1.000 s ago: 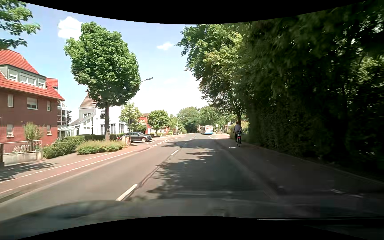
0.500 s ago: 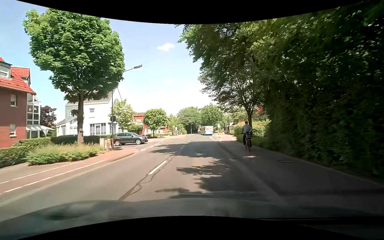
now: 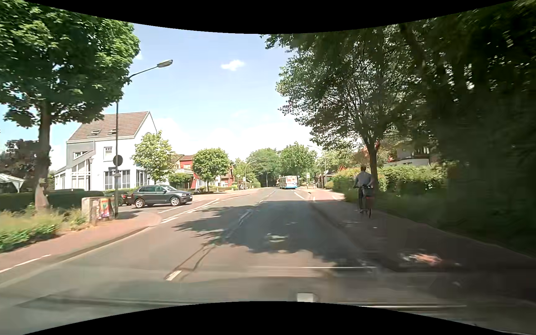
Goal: Follow the waypoints while adhering to traffic rules and regulations
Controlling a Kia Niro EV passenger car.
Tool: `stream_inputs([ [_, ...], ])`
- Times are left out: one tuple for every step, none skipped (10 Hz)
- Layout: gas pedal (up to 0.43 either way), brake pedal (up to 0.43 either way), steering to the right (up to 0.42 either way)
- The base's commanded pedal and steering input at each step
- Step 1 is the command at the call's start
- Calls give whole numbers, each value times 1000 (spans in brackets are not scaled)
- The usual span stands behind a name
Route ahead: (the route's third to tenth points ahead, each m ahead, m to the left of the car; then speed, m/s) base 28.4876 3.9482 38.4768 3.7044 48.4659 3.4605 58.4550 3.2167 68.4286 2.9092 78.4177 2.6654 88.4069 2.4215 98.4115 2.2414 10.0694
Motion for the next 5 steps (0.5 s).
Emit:
stream_inputs([
  [169,18,-3],
  [169,18,-3],
  [169,18,-3],
  [169,18,0],
  [169,18,1],
])
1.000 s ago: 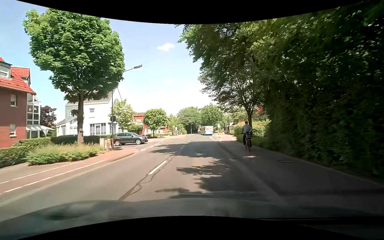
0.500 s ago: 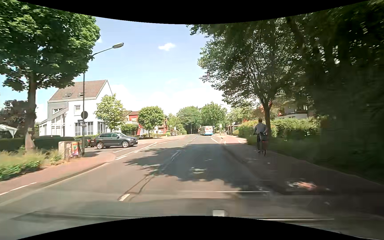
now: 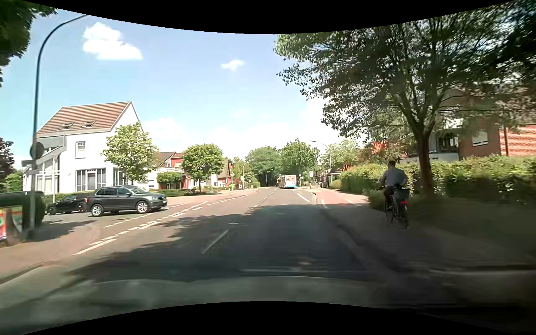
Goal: Follow the waypoints while adhering to traffic rules and regulations
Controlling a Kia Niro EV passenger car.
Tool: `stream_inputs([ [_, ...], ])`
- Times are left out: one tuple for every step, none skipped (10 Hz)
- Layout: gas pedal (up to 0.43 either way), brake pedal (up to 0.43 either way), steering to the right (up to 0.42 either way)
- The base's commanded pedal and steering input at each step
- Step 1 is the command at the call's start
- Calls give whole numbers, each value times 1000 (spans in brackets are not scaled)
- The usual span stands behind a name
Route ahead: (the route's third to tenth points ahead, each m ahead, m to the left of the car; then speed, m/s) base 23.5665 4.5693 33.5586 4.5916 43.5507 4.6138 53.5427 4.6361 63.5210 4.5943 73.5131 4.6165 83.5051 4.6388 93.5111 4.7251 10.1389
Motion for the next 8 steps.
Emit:
stream_inputs([
  [157,18,1],
  [157,18,1],
  [157,18,1],
  [157,18,1],
  [157,18,1],
  [157,18,1],
  [157,18,1],
  [157,18,0],
])
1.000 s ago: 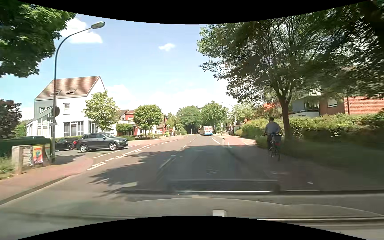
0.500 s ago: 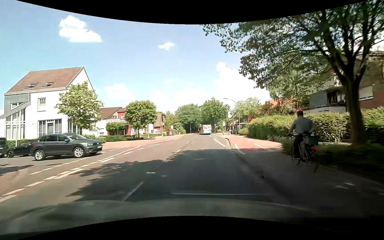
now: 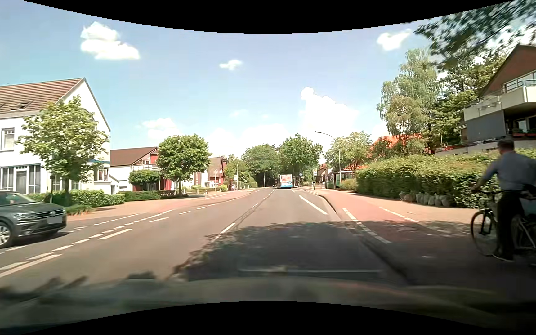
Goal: Follow the waypoints while adhering to traffic rules and regulations
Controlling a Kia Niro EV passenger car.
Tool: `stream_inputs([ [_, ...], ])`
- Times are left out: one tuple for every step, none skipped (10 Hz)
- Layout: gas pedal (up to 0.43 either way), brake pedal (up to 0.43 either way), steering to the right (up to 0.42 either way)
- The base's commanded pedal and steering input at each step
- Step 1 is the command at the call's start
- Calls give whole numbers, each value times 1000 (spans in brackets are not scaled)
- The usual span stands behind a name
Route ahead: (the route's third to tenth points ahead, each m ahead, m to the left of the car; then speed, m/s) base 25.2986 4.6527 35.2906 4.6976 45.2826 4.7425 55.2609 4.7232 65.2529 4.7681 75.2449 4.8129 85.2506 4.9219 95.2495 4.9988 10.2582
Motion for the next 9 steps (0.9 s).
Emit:
stream_inputs([
  [157,18,0],
  [157,18,0],
  [157,18,0],
  [157,18,0],
  [157,18,0],
  [150,18,0],
  [150,18,0],
  [150,18,0],
  [138,18,0],
])
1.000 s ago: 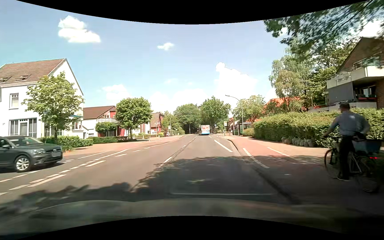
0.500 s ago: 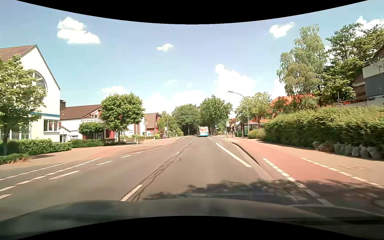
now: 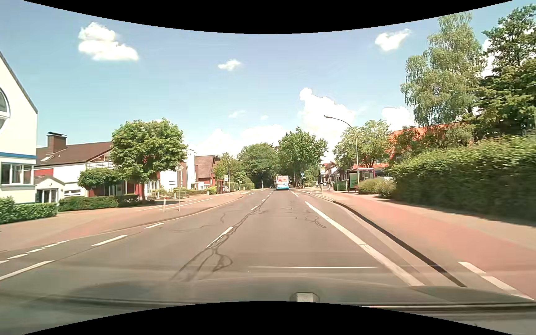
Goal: Follow the waypoints while adhering to traffic rules and regulations
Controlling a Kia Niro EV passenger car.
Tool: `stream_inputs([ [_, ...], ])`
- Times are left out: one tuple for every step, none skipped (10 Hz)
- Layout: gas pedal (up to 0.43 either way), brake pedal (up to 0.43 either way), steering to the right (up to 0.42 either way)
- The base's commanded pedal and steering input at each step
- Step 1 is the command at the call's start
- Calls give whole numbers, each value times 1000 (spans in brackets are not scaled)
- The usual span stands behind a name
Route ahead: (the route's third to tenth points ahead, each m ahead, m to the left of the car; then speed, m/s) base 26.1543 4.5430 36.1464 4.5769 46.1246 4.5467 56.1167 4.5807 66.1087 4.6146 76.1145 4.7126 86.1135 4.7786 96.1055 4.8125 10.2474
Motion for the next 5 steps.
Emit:
stream_inputs([
  [138,18,0],
  [138,18,0],
  [138,18,0],
  [138,18,0],
  [138,18,0],
])
